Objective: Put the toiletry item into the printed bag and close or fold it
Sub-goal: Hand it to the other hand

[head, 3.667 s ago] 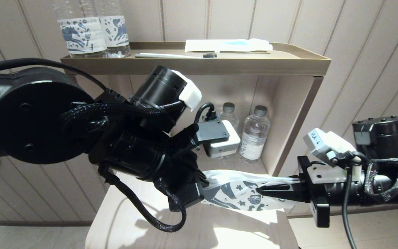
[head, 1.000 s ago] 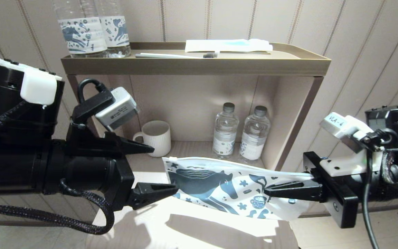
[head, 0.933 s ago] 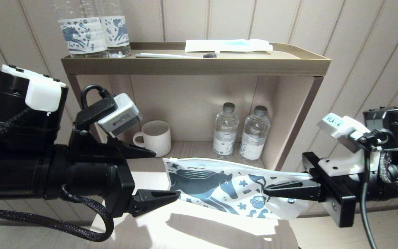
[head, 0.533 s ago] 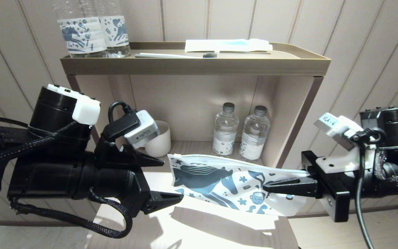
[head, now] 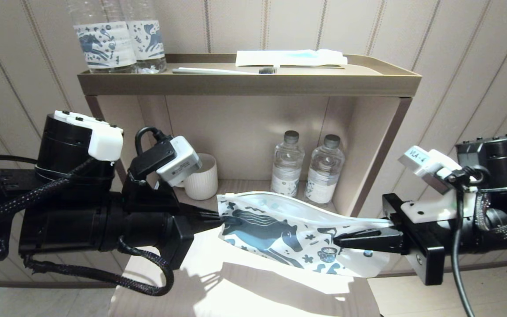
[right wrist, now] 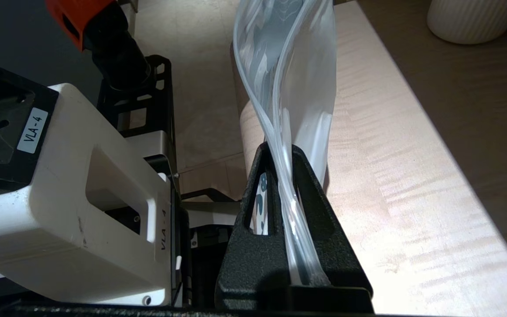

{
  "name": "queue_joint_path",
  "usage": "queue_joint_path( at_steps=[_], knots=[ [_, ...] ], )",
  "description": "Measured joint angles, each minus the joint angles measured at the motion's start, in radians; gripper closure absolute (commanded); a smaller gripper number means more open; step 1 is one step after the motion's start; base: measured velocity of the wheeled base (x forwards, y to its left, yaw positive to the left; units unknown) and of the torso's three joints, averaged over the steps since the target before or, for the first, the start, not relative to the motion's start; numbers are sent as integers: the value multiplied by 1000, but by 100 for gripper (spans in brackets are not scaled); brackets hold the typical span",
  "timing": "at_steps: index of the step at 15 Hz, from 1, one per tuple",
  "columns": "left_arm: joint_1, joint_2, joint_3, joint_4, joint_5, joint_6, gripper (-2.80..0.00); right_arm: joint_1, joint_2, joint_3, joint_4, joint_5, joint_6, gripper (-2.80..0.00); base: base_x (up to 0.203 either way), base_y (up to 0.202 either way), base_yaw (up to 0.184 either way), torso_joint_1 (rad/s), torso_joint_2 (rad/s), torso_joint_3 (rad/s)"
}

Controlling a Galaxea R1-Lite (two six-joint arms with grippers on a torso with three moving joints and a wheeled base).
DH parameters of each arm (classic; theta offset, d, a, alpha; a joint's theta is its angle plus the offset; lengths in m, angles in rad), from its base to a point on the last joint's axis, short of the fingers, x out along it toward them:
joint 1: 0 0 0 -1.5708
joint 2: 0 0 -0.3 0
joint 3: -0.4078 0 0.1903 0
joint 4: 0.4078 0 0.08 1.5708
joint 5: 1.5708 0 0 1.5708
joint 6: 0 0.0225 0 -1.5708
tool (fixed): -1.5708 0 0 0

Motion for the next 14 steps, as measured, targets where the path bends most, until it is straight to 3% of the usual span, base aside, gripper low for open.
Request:
queue_joint_path(
  at_steps=[6, 12, 13, 14],
  knots=[
    [69, -19, 7, -2, -43, 6, 0, -7, -29, -4, 2, 0, 0, 0, 0, 0, 0, 0, 0, 0],
    [77, -40, 6, 6, -51, 9, 0, -2, -33, -4, 2, 0, 0, 0, 0, 0, 0, 0, 0, 0],
    [77, -45, 12, 7, -53, 21, -280, -1, -33, -4, 2, 0, 0, 0, 0, 0, 0, 0, 0, 0],
    [77, -49, 16, 8, -60, 37, -280, 0, -33, -4, 2, 0, 0, 0, 0, 0, 0, 0, 0, 0]
  ],
)
